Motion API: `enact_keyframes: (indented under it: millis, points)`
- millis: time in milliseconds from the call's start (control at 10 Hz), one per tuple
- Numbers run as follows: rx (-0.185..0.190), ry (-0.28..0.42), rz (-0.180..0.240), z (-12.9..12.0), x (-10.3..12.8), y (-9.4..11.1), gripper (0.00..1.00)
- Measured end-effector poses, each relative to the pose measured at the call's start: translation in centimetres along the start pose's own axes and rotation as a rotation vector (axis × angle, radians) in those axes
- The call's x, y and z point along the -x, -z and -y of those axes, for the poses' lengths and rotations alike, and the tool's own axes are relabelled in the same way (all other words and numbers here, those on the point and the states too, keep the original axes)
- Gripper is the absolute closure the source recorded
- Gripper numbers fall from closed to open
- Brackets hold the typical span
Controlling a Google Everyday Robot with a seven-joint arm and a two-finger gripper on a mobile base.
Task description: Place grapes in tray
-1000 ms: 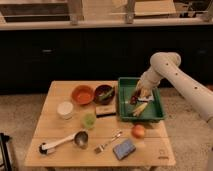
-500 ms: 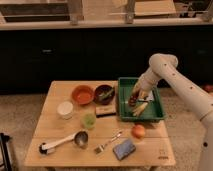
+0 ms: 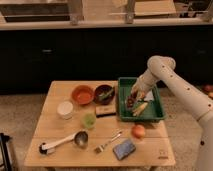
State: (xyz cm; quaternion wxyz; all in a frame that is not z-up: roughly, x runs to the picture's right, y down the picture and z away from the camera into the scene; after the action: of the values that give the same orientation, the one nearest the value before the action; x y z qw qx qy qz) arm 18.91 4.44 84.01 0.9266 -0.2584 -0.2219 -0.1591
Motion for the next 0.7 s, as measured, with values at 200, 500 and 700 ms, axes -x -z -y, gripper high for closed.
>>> enact_keyframes:
  millis: [200,500,700]
  points:
    - [-0.006,0.007,0.002,0.3,-0.2,0.1,0.61]
    - [-0.003,0.037,0.018,0.9,0.1,0.3,0.28]
    - [-0.005,0.051,0.026,1.2,0.1,0.4,0.2]
